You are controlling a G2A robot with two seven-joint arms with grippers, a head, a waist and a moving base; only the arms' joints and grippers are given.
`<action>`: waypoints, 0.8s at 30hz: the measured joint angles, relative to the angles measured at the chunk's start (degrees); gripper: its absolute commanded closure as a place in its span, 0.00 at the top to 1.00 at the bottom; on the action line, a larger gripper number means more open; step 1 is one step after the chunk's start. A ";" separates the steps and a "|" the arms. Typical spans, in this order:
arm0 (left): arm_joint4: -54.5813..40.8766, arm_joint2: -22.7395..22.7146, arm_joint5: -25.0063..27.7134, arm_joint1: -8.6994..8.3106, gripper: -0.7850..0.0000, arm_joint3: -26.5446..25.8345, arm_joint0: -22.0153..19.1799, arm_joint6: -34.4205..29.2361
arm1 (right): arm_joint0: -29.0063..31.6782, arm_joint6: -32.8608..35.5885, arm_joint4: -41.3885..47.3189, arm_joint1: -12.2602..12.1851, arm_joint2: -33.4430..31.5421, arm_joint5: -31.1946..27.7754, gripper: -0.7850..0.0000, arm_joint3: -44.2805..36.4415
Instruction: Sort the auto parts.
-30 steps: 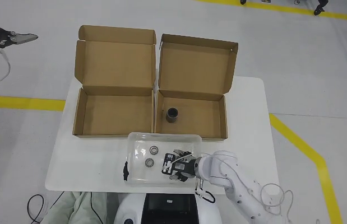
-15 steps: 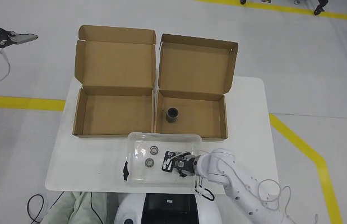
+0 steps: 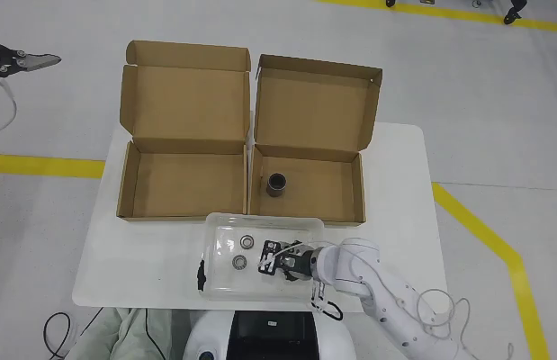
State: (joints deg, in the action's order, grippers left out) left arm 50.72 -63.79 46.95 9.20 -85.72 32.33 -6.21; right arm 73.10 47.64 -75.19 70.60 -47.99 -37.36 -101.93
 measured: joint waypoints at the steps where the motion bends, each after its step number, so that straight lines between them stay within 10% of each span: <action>1: 0.00 0.00 0.00 0.00 1.00 0.00 0.00 0.00 | 0.18 -0.83 -0.04 -0.10 -0.25 -0.10 0.00 -0.40; 24: 0.00 0.00 0.00 0.00 1.00 0.00 0.00 0.00 | 4.49 -36.43 6.35 -2.04 -9.49 -4.44 0.00 -3.32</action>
State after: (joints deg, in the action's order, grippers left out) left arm 50.72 -63.79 46.95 9.20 -85.72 32.33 -6.21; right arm 77.59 11.21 -68.84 68.55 -57.48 -41.81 -105.25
